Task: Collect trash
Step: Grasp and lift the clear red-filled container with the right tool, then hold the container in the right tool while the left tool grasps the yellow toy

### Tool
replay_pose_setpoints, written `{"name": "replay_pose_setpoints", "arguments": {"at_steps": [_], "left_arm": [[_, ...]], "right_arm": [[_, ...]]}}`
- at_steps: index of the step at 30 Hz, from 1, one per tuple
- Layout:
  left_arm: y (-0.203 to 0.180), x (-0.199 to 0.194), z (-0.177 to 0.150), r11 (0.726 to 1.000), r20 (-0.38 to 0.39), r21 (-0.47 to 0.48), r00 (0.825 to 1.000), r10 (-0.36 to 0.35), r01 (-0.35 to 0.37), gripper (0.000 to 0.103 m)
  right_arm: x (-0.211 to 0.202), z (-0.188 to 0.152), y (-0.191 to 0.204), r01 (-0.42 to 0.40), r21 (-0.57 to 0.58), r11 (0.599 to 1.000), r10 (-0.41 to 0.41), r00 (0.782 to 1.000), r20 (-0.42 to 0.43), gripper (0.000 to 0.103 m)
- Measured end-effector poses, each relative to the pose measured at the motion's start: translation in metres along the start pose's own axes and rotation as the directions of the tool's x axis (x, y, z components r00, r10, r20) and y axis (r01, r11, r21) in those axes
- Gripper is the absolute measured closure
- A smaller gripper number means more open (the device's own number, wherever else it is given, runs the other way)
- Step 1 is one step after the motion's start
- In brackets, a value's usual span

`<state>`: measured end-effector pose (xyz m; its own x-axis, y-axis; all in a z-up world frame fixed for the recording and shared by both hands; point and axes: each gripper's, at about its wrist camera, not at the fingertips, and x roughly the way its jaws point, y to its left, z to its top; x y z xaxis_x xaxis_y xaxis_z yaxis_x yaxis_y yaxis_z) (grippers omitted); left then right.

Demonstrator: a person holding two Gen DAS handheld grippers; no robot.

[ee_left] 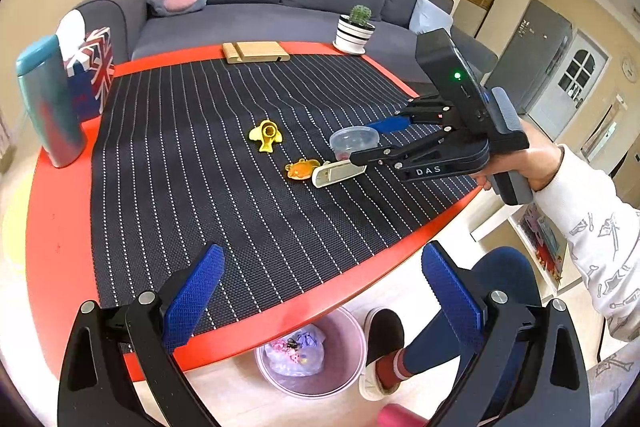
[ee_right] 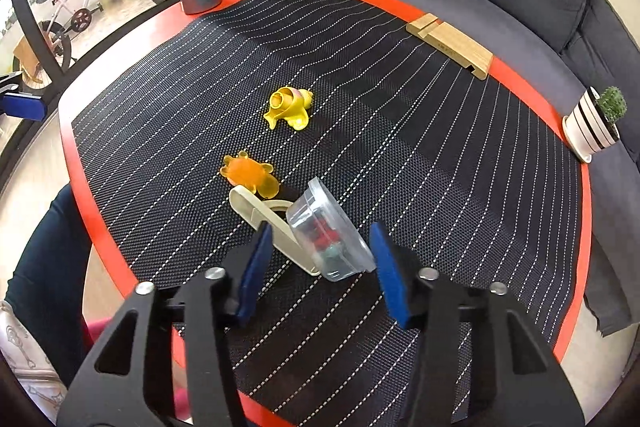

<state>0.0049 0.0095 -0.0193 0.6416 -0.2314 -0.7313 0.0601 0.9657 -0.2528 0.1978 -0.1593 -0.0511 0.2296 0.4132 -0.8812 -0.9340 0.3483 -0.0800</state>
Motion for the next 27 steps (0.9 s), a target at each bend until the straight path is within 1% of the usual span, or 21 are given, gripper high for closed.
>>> {"name": "replay_pose_setpoints", "arguments": {"at_steps": [1, 3, 6, 14, 19, 27], "left_arm": [[0.0, 0.0, 0.0, 1.0, 0.0, -0.001, 1.0, 0.0, 0.0, 0.008], [0.001, 0.0, 0.0, 1.0, 0.001, -0.002, 1.0, -0.001, 0.001, 0.008], [0.002, 0.0, 0.001, 1.0, 0.002, -0.001, 1.0, -0.002, 0.002, 0.008], [0.001, 0.005, 0.011, 1.0, -0.001, 0.021, 1.0, 0.0, 0.0, 0.008], [0.001, 0.01, 0.024, 0.999, -0.005, 0.033, 1.0, 0.001, -0.001, 0.008], [0.01, 0.026, 0.051, 0.999, -0.024, 0.038, 1.0, 0.01, -0.009, 0.008]], "right_arm": [[0.001, 0.0, 0.0, 0.0, 0.002, 1.0, 0.0, 1.0, -0.005, 0.064], [0.002, 0.0, -0.001, 0.002, 0.007, 1.0, -0.002, 1.0, -0.01, 0.075], [0.001, -0.001, -0.002, 0.0, 0.016, 1.0, 0.0, 1.0, -0.009, 0.078], [-0.011, -0.003, -0.007, -0.019, 0.084, 0.996, 0.017, 0.999, 0.028, 0.08], [-0.024, -0.004, -0.011, -0.056, 0.156, 0.986, 0.047, 0.997, 0.059, 0.08], [-0.039, -0.009, -0.015, -0.092, 0.207, 0.974, 0.076, 0.993, 0.086, 0.08]]}}
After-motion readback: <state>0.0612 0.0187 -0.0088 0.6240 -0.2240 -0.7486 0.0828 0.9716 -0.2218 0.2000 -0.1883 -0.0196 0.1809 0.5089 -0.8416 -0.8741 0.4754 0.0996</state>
